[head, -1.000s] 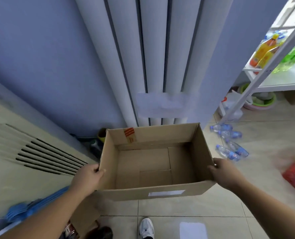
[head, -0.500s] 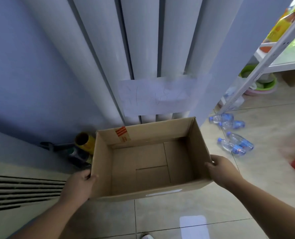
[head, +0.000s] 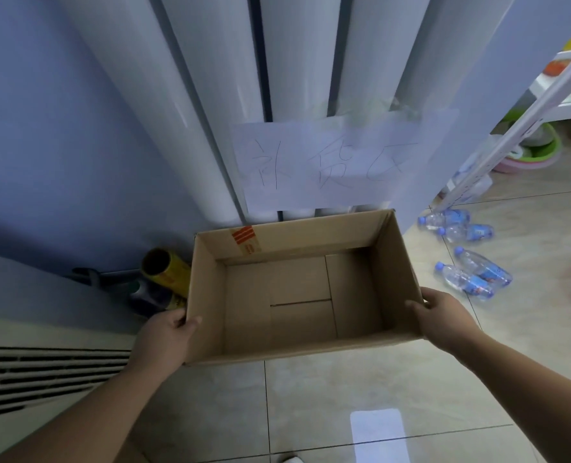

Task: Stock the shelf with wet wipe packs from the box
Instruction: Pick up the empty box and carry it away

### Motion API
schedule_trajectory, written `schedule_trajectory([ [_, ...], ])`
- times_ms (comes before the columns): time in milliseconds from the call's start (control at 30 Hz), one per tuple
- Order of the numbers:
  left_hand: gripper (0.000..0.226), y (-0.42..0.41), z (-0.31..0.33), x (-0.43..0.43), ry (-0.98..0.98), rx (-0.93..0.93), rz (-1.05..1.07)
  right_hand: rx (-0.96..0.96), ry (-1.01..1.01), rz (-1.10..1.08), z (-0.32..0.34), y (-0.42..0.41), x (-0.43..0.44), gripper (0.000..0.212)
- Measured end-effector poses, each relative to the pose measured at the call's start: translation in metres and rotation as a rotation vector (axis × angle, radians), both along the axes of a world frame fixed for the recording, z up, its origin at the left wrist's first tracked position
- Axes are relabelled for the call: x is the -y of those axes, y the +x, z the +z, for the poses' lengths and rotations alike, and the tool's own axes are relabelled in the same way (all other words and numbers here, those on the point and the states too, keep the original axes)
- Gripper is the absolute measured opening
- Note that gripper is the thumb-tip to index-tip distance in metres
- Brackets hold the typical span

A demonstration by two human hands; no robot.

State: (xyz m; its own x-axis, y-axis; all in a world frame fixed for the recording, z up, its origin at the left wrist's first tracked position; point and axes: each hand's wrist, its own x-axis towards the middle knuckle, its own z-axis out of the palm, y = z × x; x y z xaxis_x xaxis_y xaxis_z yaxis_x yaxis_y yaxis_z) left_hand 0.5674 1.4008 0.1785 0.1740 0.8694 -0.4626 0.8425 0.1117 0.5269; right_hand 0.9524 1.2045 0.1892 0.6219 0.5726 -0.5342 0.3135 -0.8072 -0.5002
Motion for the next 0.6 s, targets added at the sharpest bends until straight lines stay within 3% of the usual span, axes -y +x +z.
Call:
schedule_trajectory([
  [600,0.031,0.008,0.010,-0.009,0.021,-0.041,0.053,-0.064,-0.042,-0.028,0.014,0.004,-0.003,0.038],
])
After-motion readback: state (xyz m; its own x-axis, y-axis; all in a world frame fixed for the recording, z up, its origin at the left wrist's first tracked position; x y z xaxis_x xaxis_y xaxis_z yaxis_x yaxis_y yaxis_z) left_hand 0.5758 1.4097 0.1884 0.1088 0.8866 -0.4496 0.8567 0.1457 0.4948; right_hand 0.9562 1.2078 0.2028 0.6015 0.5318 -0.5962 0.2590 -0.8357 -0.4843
